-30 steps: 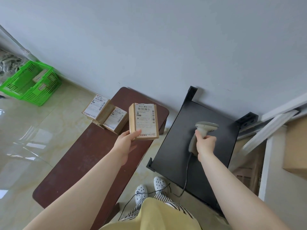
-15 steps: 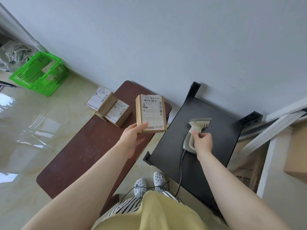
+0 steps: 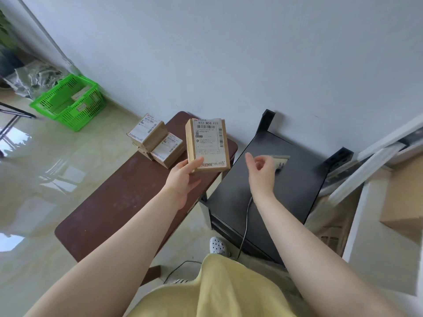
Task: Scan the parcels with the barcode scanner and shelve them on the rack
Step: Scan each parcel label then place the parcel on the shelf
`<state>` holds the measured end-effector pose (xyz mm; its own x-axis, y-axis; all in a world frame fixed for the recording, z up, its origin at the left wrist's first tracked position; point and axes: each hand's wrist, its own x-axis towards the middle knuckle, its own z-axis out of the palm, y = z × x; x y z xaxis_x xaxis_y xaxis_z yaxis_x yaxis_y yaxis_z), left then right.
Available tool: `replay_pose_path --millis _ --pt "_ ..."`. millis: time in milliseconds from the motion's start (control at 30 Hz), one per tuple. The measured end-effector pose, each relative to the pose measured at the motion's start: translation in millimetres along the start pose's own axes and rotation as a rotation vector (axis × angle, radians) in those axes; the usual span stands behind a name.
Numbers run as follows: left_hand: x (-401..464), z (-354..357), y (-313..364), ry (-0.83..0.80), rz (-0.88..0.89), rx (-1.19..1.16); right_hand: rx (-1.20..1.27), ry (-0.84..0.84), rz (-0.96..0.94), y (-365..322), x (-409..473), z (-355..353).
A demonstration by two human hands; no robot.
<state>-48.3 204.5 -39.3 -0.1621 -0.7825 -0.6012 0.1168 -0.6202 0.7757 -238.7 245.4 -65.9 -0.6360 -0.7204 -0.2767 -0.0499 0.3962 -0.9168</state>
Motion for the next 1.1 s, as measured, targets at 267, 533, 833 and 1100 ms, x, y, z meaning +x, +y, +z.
replay_pose_path --millis 267,533,833,1100 --pt "-79.4 -31.6 -38.3 -0.157 0.104 0.102 0.165 -0.518 0.087 8.5 -106.1 -10.0" --pt "-180.9 -73.8 -159.8 -0.355 -0.145 0.124 0.021 -0.543 0.114 80.5 -245.4 -91.1" --pt "-238.8 -9.2 -203.5 -0.524 -0.191 0.334 0.107 -0.391 0.176 126.8 -296.8 -194.1" --pt "-291.5 109.8 -262.5 -0.584 -0.145 0.326 0.241 -0.278 0.192 171.7 -314.2 -324.3"
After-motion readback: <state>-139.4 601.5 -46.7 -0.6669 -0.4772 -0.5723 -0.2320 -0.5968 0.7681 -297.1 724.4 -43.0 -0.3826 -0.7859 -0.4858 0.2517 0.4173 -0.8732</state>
